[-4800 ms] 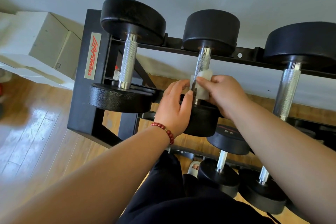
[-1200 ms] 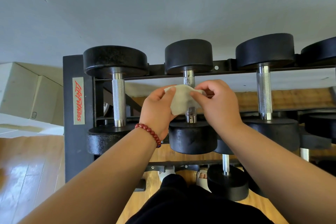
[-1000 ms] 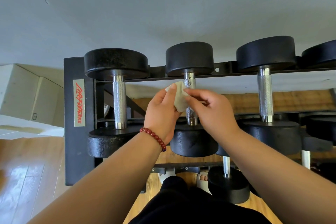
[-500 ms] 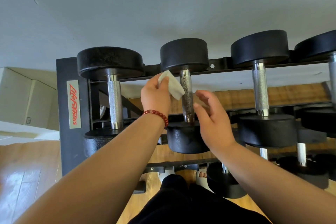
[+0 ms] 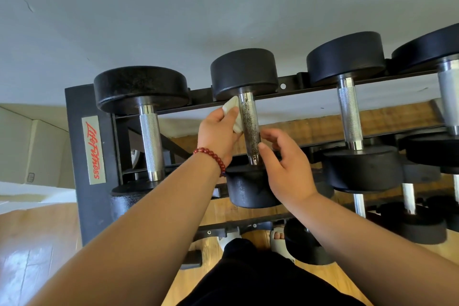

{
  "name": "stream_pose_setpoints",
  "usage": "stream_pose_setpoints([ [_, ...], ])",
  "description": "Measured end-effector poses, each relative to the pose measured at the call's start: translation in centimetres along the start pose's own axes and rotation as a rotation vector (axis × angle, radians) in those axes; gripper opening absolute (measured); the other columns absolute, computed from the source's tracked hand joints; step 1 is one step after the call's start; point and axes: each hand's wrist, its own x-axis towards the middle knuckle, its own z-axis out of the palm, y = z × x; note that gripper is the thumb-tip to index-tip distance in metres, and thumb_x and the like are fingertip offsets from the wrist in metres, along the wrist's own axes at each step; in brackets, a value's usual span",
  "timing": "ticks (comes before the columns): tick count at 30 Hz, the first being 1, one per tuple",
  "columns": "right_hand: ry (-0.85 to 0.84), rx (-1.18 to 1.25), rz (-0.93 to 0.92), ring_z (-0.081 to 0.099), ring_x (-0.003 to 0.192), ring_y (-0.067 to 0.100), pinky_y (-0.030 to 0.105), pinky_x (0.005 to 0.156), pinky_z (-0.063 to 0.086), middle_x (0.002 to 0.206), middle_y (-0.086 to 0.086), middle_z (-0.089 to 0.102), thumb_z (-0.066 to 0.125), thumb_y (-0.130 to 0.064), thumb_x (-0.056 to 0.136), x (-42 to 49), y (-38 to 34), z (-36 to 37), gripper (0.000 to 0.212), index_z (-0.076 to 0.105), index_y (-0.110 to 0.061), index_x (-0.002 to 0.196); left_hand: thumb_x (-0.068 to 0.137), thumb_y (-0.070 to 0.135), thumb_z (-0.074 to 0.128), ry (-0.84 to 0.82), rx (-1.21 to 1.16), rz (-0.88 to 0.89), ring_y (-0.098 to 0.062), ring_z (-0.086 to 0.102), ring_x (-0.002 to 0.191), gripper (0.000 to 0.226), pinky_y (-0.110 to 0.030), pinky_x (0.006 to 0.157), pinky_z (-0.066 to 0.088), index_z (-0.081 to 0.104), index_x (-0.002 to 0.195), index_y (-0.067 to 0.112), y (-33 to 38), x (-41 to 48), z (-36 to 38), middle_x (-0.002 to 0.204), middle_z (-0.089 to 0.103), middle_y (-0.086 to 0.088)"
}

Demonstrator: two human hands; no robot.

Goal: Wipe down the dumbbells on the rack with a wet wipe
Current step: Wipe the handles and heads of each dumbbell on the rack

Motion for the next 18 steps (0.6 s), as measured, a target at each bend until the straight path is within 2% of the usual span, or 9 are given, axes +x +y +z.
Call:
stream_pose_setpoints([
  [3, 0.008, -0.016, 0.000, 0.056, 0.105, -0.002, 0.022, 0.086, 0.048, 0.115, -0.016, 0.061, 0.050, -0.030, 0.098, 0.0, -0.1, 0.1, 0.026, 0.057, -0.029, 0.123, 0.096, 0.017, 0.058, -0.004, 0.079, 0.054, -0.022, 0.070, 0.097, 0.015, -0.042, 0.089, 0.057, 0.070, 0.090, 0.023, -0.7, -0.1, -0.5, 0.093, 0.074, -0.003],
  [6, 0.004, -0.028, 0.006, 0.056, 0.105, -0.001, 0.026, 0.088, 0.050, 0.114, -0.016, 0.062, 0.050, -0.030, 0.098, 0.0, -0.1, 0.1, 0.026, 0.057, -0.029, 0.123, 0.097, 0.019, 0.057, 0.009, 0.189, 0.138, -0.017, 0.070, 0.092, 0.020, -0.037, 0.084, 0.058, 0.070, 0.089, 0.033, -1.7, -0.5, -1.0, 0.087, 0.074, 0.006],
  [8, 0.008, -0.035, 0.009, 0.058, 0.101, 0.002, 0.031, 0.088, 0.052, 0.114, -0.016, 0.062, 0.048, -0.032, 0.097, -0.1, 0.0, 0.1, 0.028, 0.057, -0.028, 0.123, 0.098, 0.022, 0.056, 0.021, 0.257, 0.181, -0.011, 0.068, 0.089, 0.018, -0.032, 0.083, 0.058, 0.072, 0.101, 0.030, -1.2, -0.1, -0.7, 0.090, 0.072, 0.008],
  [11, 0.019, -0.034, 0.021, 0.063, 0.082, 0.012, 0.037, 0.079, 0.054, 0.112, -0.018, 0.062, 0.046, -0.038, 0.094, -0.1, 0.0, 0.2, 0.034, 0.058, -0.028, 0.124, 0.099, 0.024, 0.053, 0.052, 0.342, 0.233, -0.008, 0.064, 0.096, 0.026, -0.033, 0.090, 0.056, 0.069, 0.119, 0.021, -0.2, 0.2, -0.2, 0.102, 0.071, 0.007],
  [15, 0.030, -0.046, 0.011, 0.063, 0.081, 0.011, 0.037, 0.078, 0.054, 0.110, -0.018, 0.063, 0.047, -0.037, 0.095, 0.0, 0.1, 0.1, 0.031, 0.059, -0.027, 0.122, 0.100, 0.024, 0.052, -0.002, 0.420, 0.305, -0.001, 0.064, 0.094, 0.026, -0.024, 0.086, 0.055, 0.067, 0.121, 0.029, -1.5, -1.4, -1.1, 0.100, 0.069, 0.016],
  [18, 0.017, -0.059, 0.015, 0.063, 0.079, 0.012, 0.039, 0.076, 0.054, 0.109, -0.018, 0.063, 0.047, -0.038, 0.095, 0.0, 0.4, 0.3, 0.030, 0.059, -0.030, 0.121, 0.099, 0.025, 0.054, -0.008, 0.358, 0.272, -0.003, 0.065, 0.090, 0.024, -0.033, 0.086, 0.057, 0.069, 0.118, 0.027, -1.4, -0.4, -0.8, 0.095, 0.071, 0.010],
])
